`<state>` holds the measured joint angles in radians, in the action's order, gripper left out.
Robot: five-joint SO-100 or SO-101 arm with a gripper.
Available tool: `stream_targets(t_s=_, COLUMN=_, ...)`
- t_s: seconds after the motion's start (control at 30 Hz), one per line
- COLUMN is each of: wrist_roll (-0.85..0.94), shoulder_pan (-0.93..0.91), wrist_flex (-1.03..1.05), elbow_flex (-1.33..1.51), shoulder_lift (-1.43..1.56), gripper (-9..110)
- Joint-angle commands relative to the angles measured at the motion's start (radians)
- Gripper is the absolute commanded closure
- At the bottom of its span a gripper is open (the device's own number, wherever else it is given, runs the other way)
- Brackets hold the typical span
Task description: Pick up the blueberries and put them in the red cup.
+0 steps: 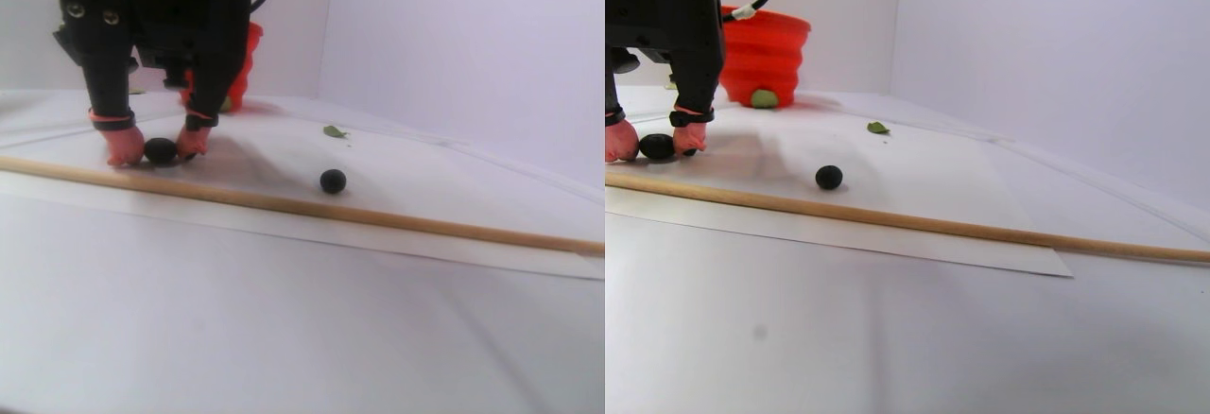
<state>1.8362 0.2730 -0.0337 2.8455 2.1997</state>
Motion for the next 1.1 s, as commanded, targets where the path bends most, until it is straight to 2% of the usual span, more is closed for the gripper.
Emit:
stream_targets(t_s=0.0, wrist_roll=-0.006, shoulder_pan=0.002, wrist_flex=0.034, elbow_flex=-0.014, shoulder_lift=0.081, gripper=86)
stream_targets(t_s=1.07, wrist_roll=0.011, shoulder_pan=-0.002, wrist_flex=0.302, elbow_flex=-0.066, shoulder_lift=0.442, gripper=87)
